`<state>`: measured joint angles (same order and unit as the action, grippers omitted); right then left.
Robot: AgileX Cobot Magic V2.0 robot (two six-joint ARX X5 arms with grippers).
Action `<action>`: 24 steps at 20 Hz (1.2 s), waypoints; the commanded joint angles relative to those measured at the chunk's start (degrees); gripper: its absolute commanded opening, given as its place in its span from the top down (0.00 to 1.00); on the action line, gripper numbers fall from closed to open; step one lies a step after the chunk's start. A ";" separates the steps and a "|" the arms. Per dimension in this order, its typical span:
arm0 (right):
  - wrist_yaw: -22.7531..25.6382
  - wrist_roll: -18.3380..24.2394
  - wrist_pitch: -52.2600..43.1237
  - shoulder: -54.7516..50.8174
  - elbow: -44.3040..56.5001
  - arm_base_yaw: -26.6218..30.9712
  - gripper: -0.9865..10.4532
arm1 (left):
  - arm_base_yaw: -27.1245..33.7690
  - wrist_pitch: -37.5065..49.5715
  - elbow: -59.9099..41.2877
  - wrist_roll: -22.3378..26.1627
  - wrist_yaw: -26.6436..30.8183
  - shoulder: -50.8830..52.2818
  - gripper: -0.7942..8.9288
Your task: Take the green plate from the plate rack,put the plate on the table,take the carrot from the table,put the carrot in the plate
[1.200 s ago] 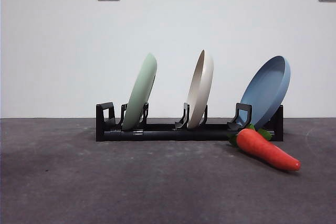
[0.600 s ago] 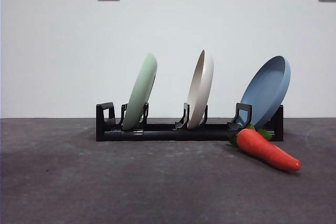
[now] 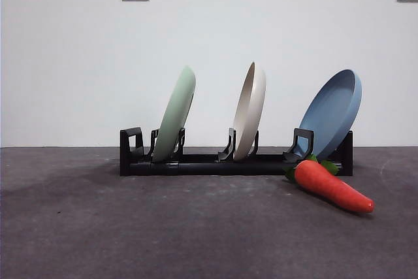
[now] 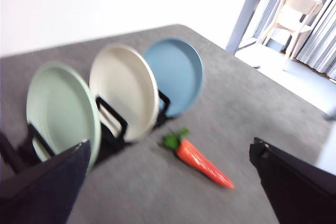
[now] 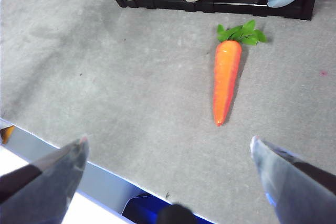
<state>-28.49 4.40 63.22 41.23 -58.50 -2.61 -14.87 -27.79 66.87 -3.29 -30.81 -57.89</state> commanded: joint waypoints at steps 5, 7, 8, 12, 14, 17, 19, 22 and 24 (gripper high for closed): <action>0.09 -0.09 -0.09 0.02 -0.09 -0.13 0.36 | -6.47 11.34 9.51 -1.36 11.13 -26.60 0.24; 0.09 -0.13 -0.09 0.02 -0.09 -0.13 0.36 | -7.21 13.57 12.28 -1.36 12.76 -33.20 0.24; 0.11 -0.35 -0.07 0.02 -0.09 -0.13 0.36 | -7.41 14.10 13.49 -1.31 12.98 -35.98 0.24; 0.11 -0.48 -0.07 0.02 -0.09 -0.13 0.36 | -7.69 19.21 14.73 -1.22 15.72 -43.08 0.24; 0.11 -0.48 -0.07 0.02 -0.09 -0.13 0.37 | -7.67 20.46 14.73 -1.22 16.41 -45.00 0.25; 0.13 -0.46 -0.09 0.02 -0.09 -0.13 0.37 | -7.65 20.74 14.73 -1.22 17.18 -47.25 0.37; 0.15 -0.46 -0.09 0.02 -0.09 -0.13 0.37 | -7.65 20.50 14.73 -1.25 17.16 -48.37 0.37; 0.33 -0.46 -0.11 0.02 -0.09 -0.13 0.37 | -7.69 20.44 14.73 -1.49 16.72 -48.76 0.53; 0.33 -0.46 -0.13 0.07 -0.07 -0.13 0.37 | -7.74 20.68 14.73 -1.53 14.53 -48.76 0.71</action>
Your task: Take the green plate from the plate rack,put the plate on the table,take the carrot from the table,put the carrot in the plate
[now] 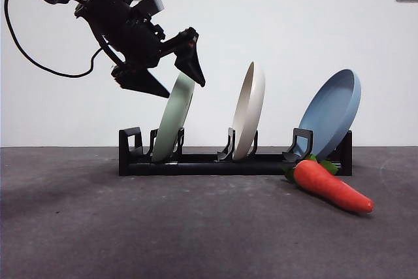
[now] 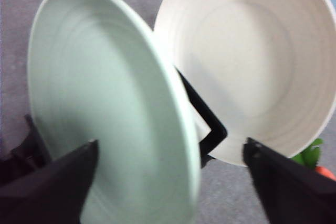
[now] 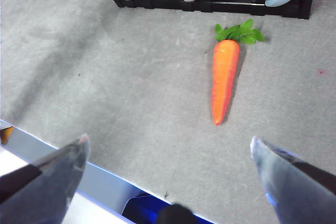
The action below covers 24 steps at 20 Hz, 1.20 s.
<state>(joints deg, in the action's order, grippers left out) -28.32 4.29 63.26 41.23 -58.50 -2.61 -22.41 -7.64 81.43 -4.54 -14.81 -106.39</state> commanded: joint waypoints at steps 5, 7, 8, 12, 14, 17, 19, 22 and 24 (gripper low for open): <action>0.13 -0.35 -0.17 0.92 -0.09 -0.13 0.37 | -0.20 0.50 0.17 -1.36 -5.22 -0.26 0.87; 0.13 -0.35 -0.15 1.14 -0.09 -0.13 0.37 | -0.04 0.50 0.17 -3.48 -5.22 -0.24 0.87; 0.13 -0.35 -0.17 1.14 -0.07 -0.13 0.37 | 0.02 0.46 0.17 -4.02 -5.20 -0.24 0.87; 0.13 -0.35 -0.15 1.14 -0.09 -0.13 0.37 | 0.02 0.31 0.20 -6.23 -5.38 -0.11 0.92; 0.13 -0.35 -0.15 1.14 -0.09 -0.13 0.37 | 0.02 0.33 0.28 -6.54 -7.32 0.09 0.92; 0.11 -0.35 -0.17 1.14 -0.09 -0.13 0.37 | 0.02 0.31 0.33 -8.00 -8.46 0.87 0.92; 0.11 -0.35 -0.17 1.14 -0.09 -0.13 0.37 | 0.02 0.37 0.37 -8.00 -9.01 2.05 0.92; 0.09 -0.35 -0.20 1.14 -0.07 -0.13 0.37 | 0.02 0.50 0.37 -8.00 -9.40 4.31 0.92; 0.07 -0.33 -0.20 1.14 -0.09 -0.15 0.37 | 0.02 0.37 0.37 -8.00 -9.42 6.23 0.92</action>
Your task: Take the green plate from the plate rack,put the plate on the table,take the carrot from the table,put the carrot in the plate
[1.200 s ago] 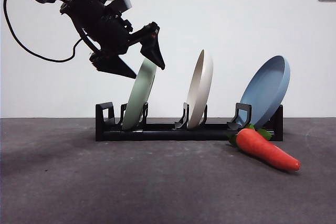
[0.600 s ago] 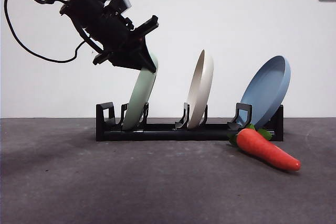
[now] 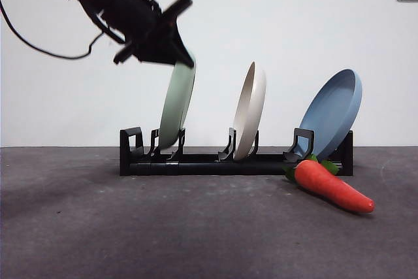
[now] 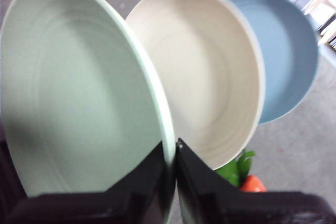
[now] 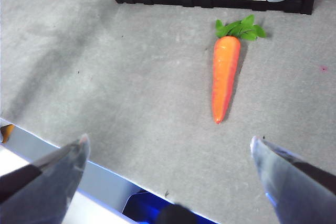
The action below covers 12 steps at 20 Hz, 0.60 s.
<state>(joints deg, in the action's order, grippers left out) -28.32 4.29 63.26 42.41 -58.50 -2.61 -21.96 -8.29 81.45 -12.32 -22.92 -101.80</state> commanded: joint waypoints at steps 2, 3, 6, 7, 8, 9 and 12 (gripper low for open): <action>-0.04 -0.35 -0.20 -0.04 -0.09 -0.20 0.37 | -0.44 0.96 0.35 -0.20 -1.46 3.93 0.92; -0.09 -0.35 -0.17 -0.04 -0.07 -0.20 0.37 | -0.46 0.68 0.35 -0.20 -1.68 5.35 0.92; -0.11 -0.35 -0.17 -0.04 -0.09 -0.20 0.37 | -1.05 -2.82 0.35 0.35 -3.26 10.67 0.92; -0.11 -0.35 -0.20 -0.04 -0.09 -0.20 0.37 | -1.75 -5.11 0.35 1.99 -3.04 12.96 0.92; -0.11 -0.35 -0.20 -0.04 -0.09 -0.20 0.37 | -2.51 -7.93 0.35 4.28 -2.64 15.54 0.92; -0.09 -0.35 -0.20 -0.04 -0.09 -0.20 0.37 | -3.45 -11.15 0.35 6.82 -1.86 18.21 0.92; -0.09 -0.35 -0.52 -0.02 -0.09 -0.20 0.37 | -8.76 -23.39 0.35 15.47 7.06 26.21 0.92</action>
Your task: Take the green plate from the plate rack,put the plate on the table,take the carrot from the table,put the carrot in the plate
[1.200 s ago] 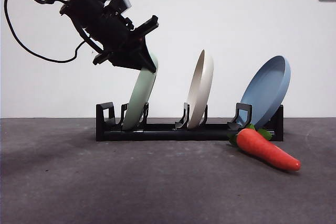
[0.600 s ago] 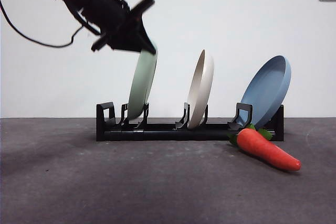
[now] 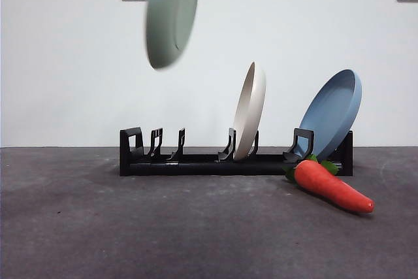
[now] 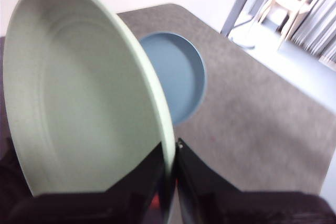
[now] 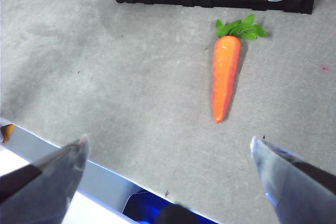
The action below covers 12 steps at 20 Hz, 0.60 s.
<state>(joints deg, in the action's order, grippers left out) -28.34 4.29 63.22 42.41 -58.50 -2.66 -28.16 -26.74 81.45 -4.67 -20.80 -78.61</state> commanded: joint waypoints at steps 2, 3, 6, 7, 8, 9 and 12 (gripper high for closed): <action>-0.07 -0.39 -0.90 -0.02 -0.09 -0.15 0.37 | -8.57 -13.22 0.35 14.69 18.53 6.25 0.92; -0.07 -0.39 -1.14 -0.02 -0.09 -0.15 0.37 | -12.15 -16.66 0.35 17.03 25.14 6.49 0.92; -0.07 -1.03 -1.27 0.09 -0.09 -0.15 0.37 | -20.85 -24.79 0.31 20.35 35.74 4.61 0.92; -0.07 -1.01 -1.27 0.26 -0.09 -0.13 0.37 | -23.21 -25.92 0.15 20.63 37.38 3.26 0.92; -0.07 -1.01 -1.27 0.46 -0.09 -0.15 0.37 | -25.68 -25.97 -0.50 20.98 39.30 1.95 0.92; -0.07 -0.98 -1.27 0.63 -0.09 -0.15 0.37 | -27.98 -25.09 -1.77 21.05 41.38 0.57 0.92; -0.07 -1.01 -1.29 0.83 -0.09 -0.15 0.37 | -32.20 -21.27 -8.04 21.27 43.58 -3.45 0.92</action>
<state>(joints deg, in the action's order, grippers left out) -28.36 3.66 62.17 43.33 -58.50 -2.66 -60.34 -48.31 74.37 15.62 22.06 -81.62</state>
